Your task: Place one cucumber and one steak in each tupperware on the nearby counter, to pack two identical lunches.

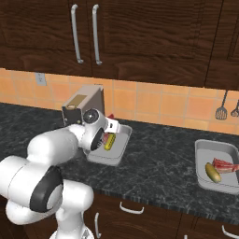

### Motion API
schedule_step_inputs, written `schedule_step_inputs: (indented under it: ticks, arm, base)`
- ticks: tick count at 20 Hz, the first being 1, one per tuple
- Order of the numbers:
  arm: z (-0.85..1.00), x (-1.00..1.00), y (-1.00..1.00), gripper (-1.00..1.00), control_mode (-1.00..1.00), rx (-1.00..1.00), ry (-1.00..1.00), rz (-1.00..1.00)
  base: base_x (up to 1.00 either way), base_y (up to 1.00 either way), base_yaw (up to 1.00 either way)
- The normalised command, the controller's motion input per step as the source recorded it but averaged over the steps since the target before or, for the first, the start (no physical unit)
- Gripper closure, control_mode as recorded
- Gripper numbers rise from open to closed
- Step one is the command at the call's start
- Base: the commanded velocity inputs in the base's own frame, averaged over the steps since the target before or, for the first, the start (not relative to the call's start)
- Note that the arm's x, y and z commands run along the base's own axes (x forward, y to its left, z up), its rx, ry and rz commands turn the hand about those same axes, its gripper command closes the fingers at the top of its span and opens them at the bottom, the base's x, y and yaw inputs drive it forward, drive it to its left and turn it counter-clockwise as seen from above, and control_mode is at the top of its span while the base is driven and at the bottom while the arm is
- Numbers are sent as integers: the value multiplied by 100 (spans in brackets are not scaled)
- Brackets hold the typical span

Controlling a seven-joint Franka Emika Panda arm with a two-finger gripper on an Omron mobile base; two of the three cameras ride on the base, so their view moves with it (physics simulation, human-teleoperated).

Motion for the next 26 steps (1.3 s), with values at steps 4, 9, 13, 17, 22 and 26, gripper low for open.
schedule_step_inputs:
  ticks: [4, 9, 13, 17, 22, 26]
  arm:
    - [-59, 45, -52, 100, -100, 0, 1, 0]
    - [-24, 31, -3, -100, -100, 0, 0, 0]
    - [0, 21, -8, -100, -100, 0, 1, 0]
    - [6, 20, -22, -100, -100, 1, 3, 0]
    - [90, -50, 0, -100, -100, 1, 3, -7]
    - [100, -100, -1, -100, -100, 0, -27, -5]
  base:
    - [0, 0, 0]
    - [0, 0, 0]
    - [0, 0, 0]
    - [0, 0, 0]
    - [0, 0, 0]
    - [0, 0, 0]
